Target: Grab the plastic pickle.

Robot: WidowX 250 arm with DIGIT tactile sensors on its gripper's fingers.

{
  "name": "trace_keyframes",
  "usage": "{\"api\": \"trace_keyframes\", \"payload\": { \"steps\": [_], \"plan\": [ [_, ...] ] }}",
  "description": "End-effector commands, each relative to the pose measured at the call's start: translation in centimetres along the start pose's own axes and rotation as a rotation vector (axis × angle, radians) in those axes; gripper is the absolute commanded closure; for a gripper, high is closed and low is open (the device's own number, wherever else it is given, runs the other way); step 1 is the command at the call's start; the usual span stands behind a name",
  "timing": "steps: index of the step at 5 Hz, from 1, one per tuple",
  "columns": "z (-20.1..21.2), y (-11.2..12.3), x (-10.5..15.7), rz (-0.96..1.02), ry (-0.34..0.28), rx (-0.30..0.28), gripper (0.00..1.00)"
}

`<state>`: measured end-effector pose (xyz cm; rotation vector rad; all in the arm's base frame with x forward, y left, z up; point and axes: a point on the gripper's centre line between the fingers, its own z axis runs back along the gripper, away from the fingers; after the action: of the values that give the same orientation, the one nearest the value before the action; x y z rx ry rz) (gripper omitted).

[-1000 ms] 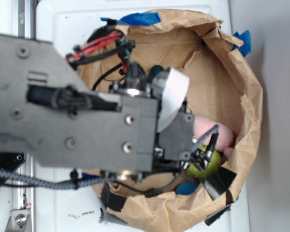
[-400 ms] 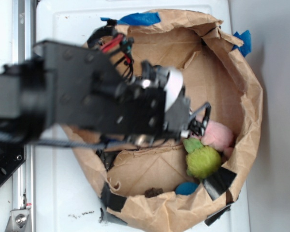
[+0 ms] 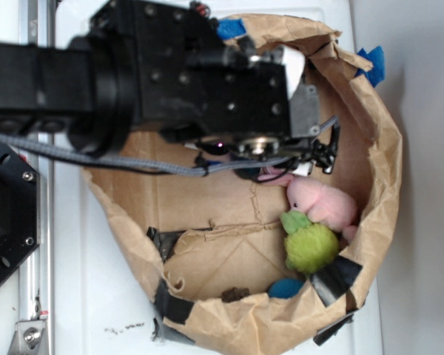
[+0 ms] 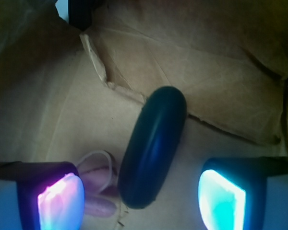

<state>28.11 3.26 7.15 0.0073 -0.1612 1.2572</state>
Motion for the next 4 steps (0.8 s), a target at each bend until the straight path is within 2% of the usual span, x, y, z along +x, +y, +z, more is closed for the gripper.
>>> {"api": "trace_keyframes", "payload": {
  "steps": [1, 3, 4],
  "plan": [
    [-1.3, -0.9, 2.4, 0.085, -0.049, 0.051, 0.00],
    [-3.0, -1.2, 1.6, 0.039, -0.021, 0.113, 0.00],
    [-3.1, -0.7, 0.4, -0.006, -0.040, 0.120, 0.00]
  ]
}}
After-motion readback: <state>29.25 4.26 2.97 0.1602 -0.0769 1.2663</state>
